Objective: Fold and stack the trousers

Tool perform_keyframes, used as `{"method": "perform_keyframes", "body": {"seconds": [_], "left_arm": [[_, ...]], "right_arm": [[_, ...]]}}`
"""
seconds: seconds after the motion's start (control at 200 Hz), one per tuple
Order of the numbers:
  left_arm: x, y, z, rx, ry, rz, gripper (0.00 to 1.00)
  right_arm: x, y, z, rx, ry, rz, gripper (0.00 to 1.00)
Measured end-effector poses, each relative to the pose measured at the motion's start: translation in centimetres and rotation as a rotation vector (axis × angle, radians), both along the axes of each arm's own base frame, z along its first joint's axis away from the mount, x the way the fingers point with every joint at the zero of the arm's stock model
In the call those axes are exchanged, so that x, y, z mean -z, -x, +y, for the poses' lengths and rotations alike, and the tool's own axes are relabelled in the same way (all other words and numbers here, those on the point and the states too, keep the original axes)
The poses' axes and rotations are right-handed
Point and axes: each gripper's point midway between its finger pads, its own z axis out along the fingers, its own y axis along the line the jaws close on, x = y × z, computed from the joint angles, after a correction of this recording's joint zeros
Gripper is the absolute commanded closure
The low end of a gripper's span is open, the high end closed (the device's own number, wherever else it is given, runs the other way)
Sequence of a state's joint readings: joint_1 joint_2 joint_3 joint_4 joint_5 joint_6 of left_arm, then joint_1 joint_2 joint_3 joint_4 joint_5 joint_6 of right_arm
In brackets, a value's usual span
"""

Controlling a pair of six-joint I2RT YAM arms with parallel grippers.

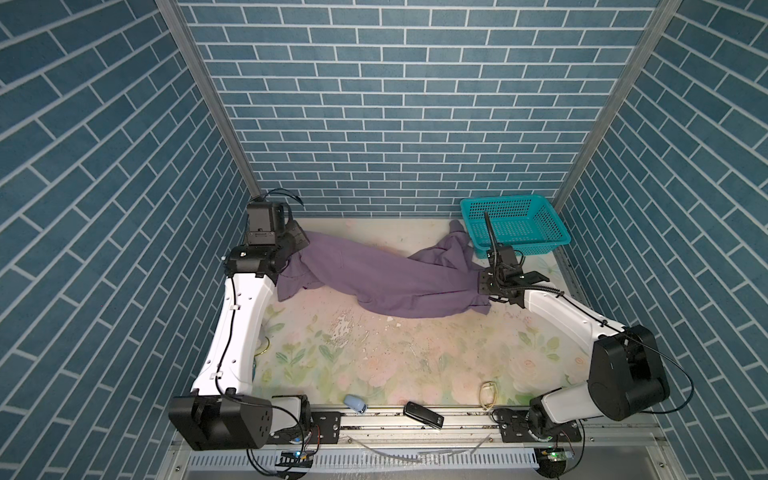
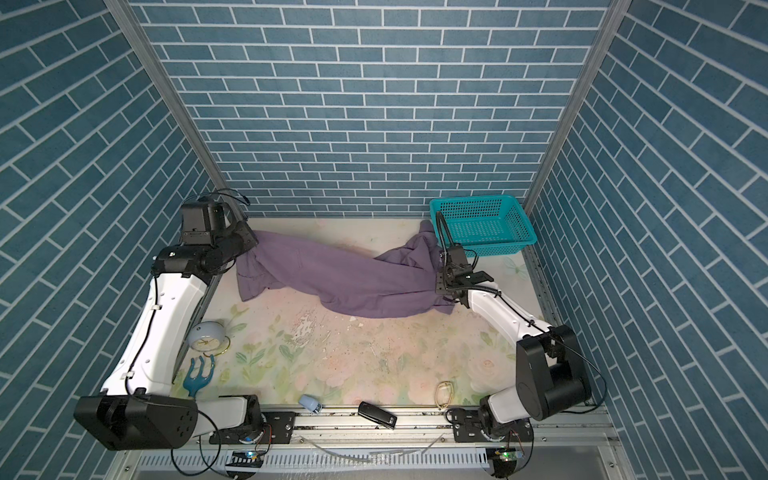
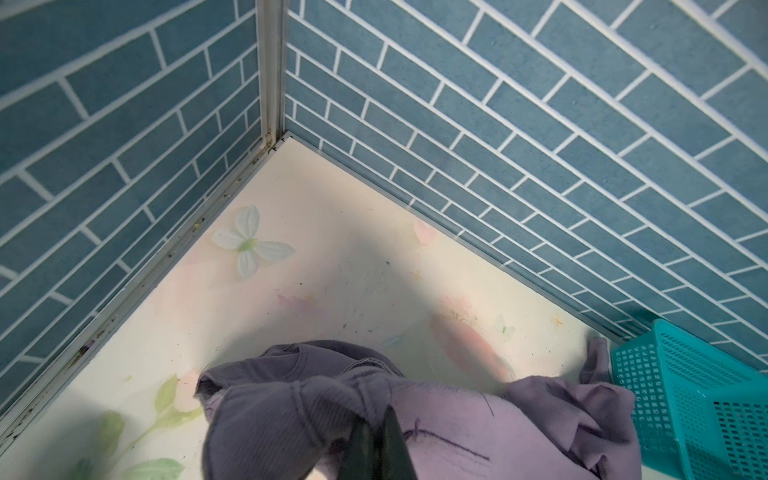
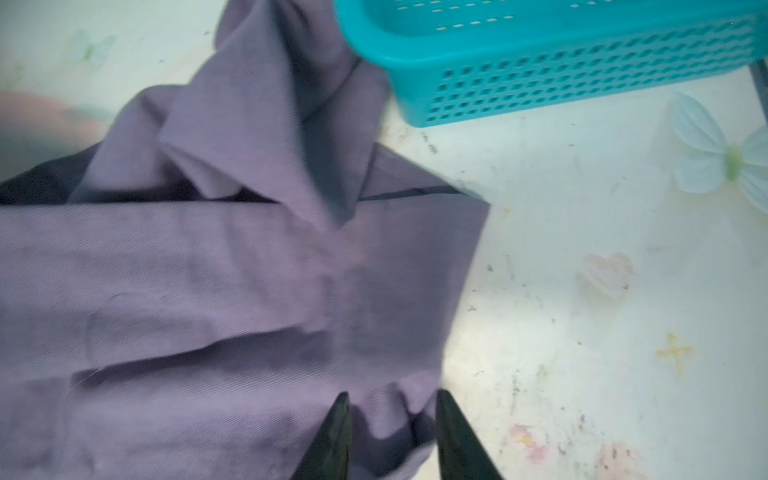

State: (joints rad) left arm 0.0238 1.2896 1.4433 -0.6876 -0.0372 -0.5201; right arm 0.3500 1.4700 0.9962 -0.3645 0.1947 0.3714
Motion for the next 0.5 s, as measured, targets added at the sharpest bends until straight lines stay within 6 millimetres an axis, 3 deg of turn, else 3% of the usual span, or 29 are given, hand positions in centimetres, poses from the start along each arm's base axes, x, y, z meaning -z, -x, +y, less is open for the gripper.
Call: {"method": "perform_keyframes", "body": {"seconds": [0.1, 0.2, 0.5], "left_arm": [[0.1, 0.2, 0.5, -0.014, 0.002, 0.0, 1.0], [0.3, 0.2, 0.4, -0.011, 0.008, 0.004, 1.0], [0.7, 0.1, 0.7, -0.01, 0.026, 0.011, 1.0]], "right_arm": [[0.8, -1.1, -1.9, 0.064, -0.007, 0.027, 0.54], [2.3, -2.0, -1.9, 0.076, -0.012, 0.065, 0.43], [6.8, -4.9, -0.2, 0.056, -0.035, 0.137, 0.42]]}}
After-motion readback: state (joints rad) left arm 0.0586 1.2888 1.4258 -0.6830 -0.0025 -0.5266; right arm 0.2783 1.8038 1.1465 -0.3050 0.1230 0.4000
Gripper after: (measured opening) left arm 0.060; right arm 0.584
